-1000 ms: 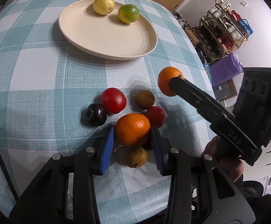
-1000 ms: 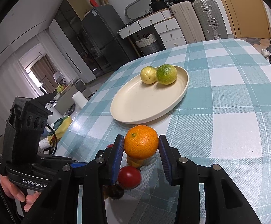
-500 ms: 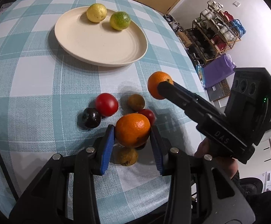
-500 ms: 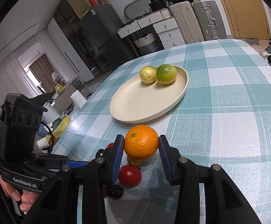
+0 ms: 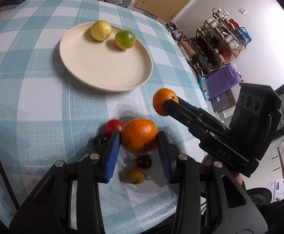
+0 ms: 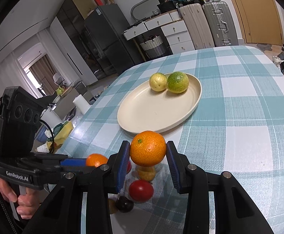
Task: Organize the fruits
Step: 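Carry both oranges over the cream plate with both tools, then open both tools to release the oranges onto the plate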
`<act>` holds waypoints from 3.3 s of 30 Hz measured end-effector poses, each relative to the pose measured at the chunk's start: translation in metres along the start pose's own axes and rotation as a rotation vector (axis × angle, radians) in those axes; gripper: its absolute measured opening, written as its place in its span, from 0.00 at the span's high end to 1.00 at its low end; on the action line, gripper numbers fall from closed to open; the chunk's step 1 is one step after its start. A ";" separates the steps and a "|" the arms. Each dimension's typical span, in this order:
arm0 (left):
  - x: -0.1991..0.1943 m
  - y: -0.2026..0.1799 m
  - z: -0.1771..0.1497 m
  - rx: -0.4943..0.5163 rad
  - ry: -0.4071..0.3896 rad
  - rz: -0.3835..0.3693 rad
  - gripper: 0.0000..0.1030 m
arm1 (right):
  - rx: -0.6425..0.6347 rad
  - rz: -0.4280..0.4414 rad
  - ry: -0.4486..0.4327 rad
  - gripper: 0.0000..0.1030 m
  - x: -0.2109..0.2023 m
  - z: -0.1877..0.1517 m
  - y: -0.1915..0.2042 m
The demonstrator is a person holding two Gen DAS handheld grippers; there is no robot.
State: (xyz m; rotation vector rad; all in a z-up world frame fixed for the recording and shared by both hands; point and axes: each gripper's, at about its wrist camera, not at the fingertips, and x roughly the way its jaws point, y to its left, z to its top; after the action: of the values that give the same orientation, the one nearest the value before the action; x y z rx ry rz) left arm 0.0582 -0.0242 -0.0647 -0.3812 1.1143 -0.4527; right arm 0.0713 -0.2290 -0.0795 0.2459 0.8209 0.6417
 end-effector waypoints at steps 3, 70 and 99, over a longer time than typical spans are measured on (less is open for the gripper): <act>-0.004 0.003 0.009 -0.002 -0.011 -0.010 0.66 | -0.002 -0.002 -0.005 0.62 0.000 0.006 0.001; 0.066 0.113 0.184 -0.183 -0.058 0.022 0.56 | -0.078 -0.049 0.045 0.50 0.130 0.108 0.006; -0.001 0.030 0.096 0.035 -0.193 0.291 0.39 | -0.054 -0.114 -0.085 0.19 0.024 0.069 0.004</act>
State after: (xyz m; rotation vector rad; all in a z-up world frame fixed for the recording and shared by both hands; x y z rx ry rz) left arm 0.1502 0.0081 -0.0412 -0.2220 0.9535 -0.1742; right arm 0.1330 -0.2090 -0.0459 0.1749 0.7290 0.5422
